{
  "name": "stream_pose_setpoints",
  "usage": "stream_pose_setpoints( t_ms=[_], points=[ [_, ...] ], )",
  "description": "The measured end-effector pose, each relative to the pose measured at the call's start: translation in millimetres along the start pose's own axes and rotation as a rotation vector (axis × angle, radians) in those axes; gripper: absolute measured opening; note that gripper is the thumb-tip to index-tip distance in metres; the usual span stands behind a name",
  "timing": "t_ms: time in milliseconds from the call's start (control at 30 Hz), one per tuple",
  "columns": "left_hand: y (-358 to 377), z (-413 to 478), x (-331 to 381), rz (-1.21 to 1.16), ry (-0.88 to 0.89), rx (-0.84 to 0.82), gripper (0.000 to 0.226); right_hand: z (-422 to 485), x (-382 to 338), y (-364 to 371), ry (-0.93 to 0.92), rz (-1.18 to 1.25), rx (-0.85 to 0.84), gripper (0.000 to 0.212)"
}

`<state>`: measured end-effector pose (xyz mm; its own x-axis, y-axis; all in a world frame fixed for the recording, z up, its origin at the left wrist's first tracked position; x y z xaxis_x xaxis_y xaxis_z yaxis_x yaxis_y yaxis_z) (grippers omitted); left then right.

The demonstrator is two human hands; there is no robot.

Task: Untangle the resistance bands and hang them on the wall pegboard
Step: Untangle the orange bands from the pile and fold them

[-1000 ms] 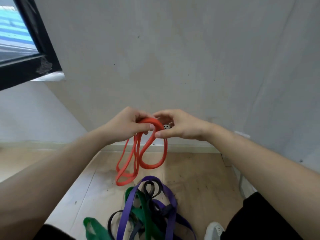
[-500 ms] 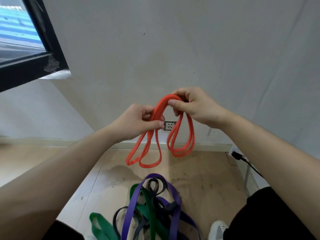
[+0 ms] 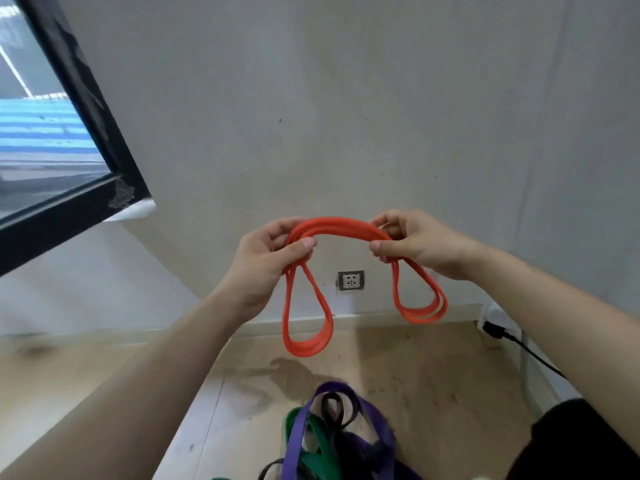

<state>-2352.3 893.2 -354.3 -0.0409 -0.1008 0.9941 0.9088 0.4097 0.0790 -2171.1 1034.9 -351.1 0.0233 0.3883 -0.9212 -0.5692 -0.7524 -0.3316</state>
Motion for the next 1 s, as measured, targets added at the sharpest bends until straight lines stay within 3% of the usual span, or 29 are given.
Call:
stream_pose_setpoints(
  t_ms=[267, 400, 567, 800, 1000],
  points=[
    [23.6, 18.1, 46.1, -0.079, 0.099, 0.146, 0.018, 0.6, -38.3, 4.0, -0.188, -0.063, 0.159, 0.026],
    [28.6, 36.4, 101.9, -0.049, 0.199, 0.172, 0.015, 12.4, -79.1, -9.7, -0.326, -0.095, 0.336, 0.049],
    [25.2, 54.6, 178.4, 0.02, 0.356, 0.189, 0.018, 35.0, -146.2, -22.0, -0.489, -0.256, 0.378, 0.073],
    [11.0, 83.8, 278.4, 0.055, 0.484, 0.226, 0.017, 84.1, -244.2, -49.7, -0.63, -0.364, 0.444, 0.067],
    [1.2, 112.0, 339.2, 0.096, 0.61, 0.355, 0.02, 132.7, -302.0, -69.7, -0.723, -0.452, 0.453, 0.067]
  ],
)
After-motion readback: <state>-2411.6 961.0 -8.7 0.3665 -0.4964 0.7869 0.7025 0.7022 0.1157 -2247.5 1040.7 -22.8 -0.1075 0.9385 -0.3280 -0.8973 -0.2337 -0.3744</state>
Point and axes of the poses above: each hand's wrist, its own z-axis towards the middle knuckle, its own y-axis out of the palm, x = y × z, the point moved 5 cm from there along z, towards the middle knuckle, and after that the axes turned 7 degrees about -y, right-handed, at the moved point
